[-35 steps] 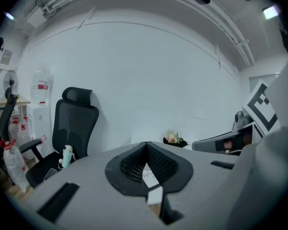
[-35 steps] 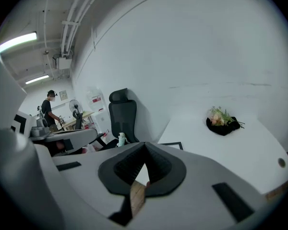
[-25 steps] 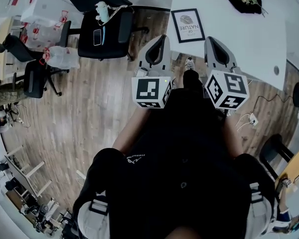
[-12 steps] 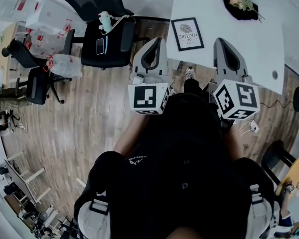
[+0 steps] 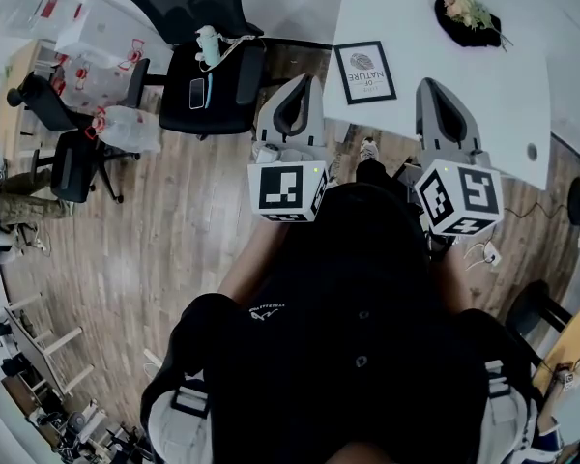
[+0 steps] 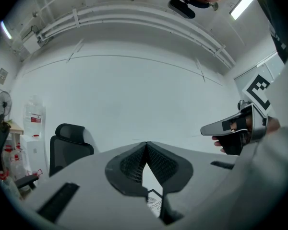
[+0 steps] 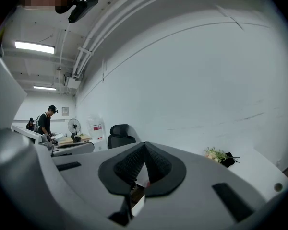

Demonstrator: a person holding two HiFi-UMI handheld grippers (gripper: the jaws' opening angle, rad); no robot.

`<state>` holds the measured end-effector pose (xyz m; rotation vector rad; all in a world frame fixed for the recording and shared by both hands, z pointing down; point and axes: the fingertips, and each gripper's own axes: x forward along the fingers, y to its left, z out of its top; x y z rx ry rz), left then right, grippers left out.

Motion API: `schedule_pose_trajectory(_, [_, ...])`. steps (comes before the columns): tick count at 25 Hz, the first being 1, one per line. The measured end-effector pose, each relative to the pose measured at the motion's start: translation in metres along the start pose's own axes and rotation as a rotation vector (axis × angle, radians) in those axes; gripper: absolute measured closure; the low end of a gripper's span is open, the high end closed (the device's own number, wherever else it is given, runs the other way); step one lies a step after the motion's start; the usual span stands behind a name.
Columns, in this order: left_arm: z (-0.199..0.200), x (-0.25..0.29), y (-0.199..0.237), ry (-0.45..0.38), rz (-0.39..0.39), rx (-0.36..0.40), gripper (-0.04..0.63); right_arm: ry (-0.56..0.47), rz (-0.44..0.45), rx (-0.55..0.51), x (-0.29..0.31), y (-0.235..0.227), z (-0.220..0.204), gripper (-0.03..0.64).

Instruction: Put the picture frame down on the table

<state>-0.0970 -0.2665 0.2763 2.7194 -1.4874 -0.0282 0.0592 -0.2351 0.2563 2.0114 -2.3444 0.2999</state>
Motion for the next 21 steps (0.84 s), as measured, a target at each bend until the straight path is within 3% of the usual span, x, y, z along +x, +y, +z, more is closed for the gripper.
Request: schedule_pose_trajectory(21, [-0.012,-0.008,-0.002,0.018,0.015,-0.019,0.589,0.022,-0.012,-0.003,-0.004,-0.006,-0.011,0.618])
